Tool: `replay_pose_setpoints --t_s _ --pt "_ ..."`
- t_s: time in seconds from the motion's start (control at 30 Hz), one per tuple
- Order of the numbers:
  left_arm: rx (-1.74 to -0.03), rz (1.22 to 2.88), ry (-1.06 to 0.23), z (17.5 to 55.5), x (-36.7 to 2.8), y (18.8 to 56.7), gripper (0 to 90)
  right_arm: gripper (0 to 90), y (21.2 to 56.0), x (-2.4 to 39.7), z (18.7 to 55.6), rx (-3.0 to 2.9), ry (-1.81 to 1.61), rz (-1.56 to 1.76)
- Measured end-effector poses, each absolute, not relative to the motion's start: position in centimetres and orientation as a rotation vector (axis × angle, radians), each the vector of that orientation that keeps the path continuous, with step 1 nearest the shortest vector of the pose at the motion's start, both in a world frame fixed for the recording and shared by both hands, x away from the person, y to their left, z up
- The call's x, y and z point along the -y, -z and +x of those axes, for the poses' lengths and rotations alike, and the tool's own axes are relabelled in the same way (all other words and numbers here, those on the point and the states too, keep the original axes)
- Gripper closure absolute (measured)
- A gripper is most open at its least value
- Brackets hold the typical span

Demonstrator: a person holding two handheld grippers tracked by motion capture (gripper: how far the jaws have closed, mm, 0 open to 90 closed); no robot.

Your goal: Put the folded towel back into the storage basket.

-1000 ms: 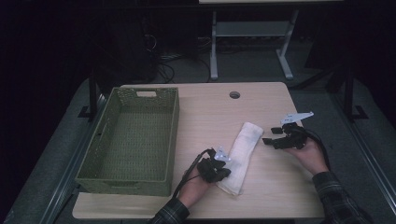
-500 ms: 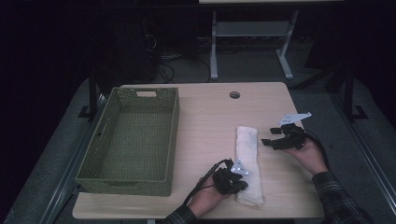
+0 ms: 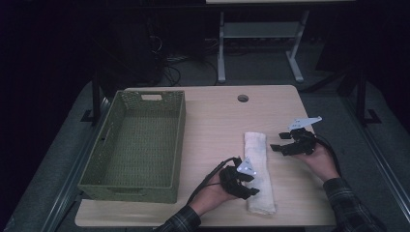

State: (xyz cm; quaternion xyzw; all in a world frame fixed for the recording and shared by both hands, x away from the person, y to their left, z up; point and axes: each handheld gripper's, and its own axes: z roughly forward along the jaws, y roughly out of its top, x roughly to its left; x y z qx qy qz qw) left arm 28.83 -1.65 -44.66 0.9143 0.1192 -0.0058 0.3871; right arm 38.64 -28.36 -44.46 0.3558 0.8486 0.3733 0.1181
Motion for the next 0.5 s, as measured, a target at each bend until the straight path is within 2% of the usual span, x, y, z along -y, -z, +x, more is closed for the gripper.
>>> replay_pose_setpoints --t_s 0.23,0.37,0.5 --pt "-0.169 2.361 0.011 29.8 3.2 44.9 26.9 31.2 44.5 28.4 38.7 -2.482 -1.091 1.059" --pt "-0.113 2.382 0.024 30.0 4.3 45.7 19.0 31.2 44.6 28.4 38.7 -2.488 -1.086 1.05" --pt "-0.083 2.429 0.016 30.1 4.9 46.5 15.5 30.8 44.7 28.5 38.8 -2.496 -1.077 1.049"
